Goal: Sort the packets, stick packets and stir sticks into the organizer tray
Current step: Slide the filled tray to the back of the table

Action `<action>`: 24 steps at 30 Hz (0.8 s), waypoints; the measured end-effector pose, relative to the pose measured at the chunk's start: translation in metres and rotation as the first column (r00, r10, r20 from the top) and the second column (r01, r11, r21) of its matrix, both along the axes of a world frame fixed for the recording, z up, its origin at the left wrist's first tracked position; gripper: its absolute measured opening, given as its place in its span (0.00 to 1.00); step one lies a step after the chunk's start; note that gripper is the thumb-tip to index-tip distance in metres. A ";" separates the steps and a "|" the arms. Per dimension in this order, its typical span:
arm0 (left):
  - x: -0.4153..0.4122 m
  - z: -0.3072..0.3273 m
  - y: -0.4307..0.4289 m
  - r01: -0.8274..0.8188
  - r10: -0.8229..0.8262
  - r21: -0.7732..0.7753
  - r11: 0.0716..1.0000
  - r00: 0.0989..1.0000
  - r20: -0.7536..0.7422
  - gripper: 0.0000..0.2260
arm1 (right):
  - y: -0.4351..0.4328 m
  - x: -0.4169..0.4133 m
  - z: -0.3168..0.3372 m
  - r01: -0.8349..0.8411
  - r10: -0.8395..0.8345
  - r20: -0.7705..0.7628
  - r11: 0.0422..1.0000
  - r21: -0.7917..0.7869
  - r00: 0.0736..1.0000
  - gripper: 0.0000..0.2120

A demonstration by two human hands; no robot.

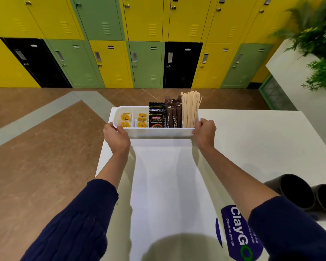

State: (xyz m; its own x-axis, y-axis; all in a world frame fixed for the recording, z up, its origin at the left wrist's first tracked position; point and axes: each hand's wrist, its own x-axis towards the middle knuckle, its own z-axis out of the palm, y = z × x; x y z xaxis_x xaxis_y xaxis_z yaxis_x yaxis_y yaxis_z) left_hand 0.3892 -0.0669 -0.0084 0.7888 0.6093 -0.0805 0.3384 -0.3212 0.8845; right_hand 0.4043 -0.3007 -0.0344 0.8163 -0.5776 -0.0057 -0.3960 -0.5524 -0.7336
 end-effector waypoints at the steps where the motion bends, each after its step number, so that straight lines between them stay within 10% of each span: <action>1: 0.000 0.004 -0.002 0.001 -0.001 0.001 1.000 1.000 -0.017 0.13 | 0.000 0.000 0.000 0.002 -0.002 0.000 1.000 0.025 1.000 0.15; 14: -0.099 -0.016 -0.060 0.220 -0.229 0.333 0.917 0.973 -0.010 0.18 | 0.019 -0.112 0.019 -0.177 0.178 0.136 0.984 -0.019 0.975 0.10; 24: -0.165 -0.001 -0.124 0.675 -0.761 0.420 0.607 0.645 0.065 0.11 | -0.029 -0.230 0.013 -0.191 0.201 0.075 0.974 -0.118 0.977 0.08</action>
